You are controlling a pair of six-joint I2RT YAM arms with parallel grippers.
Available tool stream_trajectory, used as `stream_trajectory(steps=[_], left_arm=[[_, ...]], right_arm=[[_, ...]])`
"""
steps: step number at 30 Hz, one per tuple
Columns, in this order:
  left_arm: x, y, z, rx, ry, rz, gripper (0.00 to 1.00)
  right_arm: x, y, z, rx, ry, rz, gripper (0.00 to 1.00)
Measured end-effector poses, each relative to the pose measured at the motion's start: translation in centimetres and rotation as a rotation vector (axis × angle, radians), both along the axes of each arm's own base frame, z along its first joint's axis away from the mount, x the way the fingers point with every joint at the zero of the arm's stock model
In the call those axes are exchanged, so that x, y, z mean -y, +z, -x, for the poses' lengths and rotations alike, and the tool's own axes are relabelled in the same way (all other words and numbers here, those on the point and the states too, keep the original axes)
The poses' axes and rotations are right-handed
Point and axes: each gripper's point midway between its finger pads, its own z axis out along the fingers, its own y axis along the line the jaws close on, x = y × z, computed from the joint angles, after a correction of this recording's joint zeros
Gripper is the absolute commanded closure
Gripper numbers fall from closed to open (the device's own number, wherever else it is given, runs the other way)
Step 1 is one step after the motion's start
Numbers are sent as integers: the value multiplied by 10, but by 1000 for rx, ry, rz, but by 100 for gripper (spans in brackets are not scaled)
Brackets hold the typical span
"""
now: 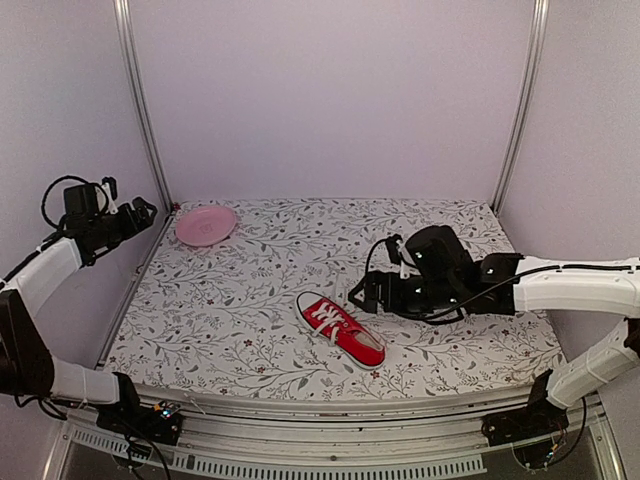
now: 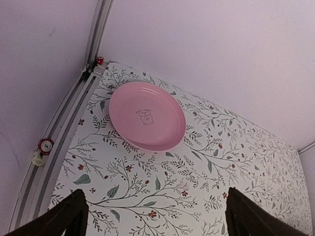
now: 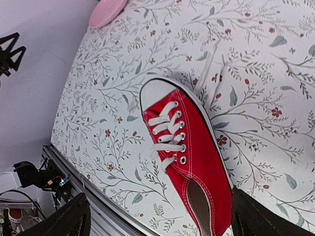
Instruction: Tie the shoes
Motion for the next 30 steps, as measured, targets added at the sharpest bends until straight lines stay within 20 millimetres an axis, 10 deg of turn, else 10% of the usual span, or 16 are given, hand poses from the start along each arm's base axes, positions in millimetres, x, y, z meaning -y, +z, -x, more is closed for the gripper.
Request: stream_trajectory(steps=[6,14,18,30], left_arm=[[40,3,4,36,-99,51,3],[245,-54,66,-78,-572,243,3],[307,-98,106,-210,-695,317,3],[384,-163,123,-368,-786,460,4]], right_arm=[[28,47,-22,157,-52,-49,1],[18,-23,-4,75,155,52,1],[4,-49,20,29,299,44,3],[-30,-47,61,41,486,-57,9]])
